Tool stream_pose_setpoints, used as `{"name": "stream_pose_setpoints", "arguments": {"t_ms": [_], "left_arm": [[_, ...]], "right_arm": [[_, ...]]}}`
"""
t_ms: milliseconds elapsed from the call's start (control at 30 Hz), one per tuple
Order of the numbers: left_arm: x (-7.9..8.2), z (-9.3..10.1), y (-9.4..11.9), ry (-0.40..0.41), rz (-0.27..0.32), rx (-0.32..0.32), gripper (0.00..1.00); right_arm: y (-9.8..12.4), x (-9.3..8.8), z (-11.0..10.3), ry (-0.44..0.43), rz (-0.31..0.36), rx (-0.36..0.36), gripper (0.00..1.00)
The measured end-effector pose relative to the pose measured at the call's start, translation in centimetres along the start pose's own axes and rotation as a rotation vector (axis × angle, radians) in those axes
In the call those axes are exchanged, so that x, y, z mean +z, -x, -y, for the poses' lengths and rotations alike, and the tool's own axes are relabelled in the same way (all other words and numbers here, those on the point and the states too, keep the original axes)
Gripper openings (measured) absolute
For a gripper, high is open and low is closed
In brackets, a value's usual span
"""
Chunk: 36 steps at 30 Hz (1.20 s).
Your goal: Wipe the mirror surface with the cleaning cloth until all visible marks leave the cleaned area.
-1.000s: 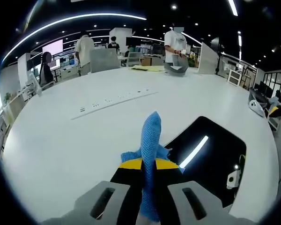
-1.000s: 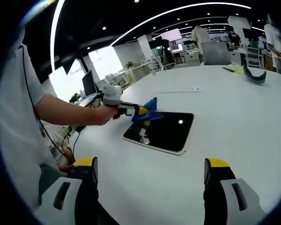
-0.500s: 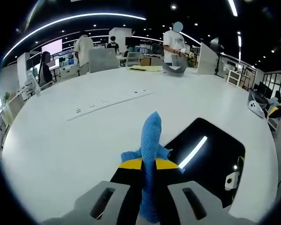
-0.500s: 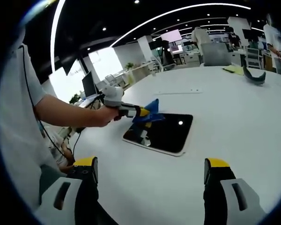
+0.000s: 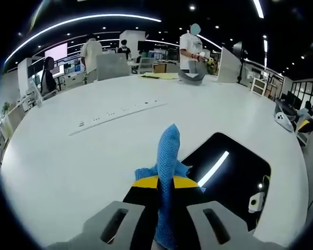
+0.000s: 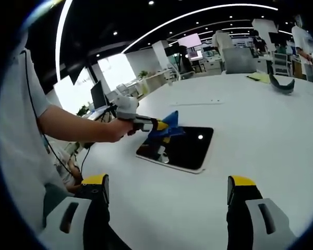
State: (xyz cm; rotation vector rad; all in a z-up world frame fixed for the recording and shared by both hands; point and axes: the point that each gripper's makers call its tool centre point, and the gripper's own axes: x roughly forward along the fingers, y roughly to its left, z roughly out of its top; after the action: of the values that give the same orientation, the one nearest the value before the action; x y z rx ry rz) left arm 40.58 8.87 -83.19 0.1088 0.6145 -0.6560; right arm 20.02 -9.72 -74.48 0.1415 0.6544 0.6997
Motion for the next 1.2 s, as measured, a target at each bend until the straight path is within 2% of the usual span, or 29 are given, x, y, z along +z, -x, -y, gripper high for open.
{"name": "stream_pose_setpoints", "arguments": {"t_ms": [1200], "left_arm": [[0.8, 2.4, -1.6, -0.017, 0.01, -0.041, 0.05]], "right_arm": [[0.2, -0.4, 0.6, -0.02, 0.003, -0.013, 0.93]]}}
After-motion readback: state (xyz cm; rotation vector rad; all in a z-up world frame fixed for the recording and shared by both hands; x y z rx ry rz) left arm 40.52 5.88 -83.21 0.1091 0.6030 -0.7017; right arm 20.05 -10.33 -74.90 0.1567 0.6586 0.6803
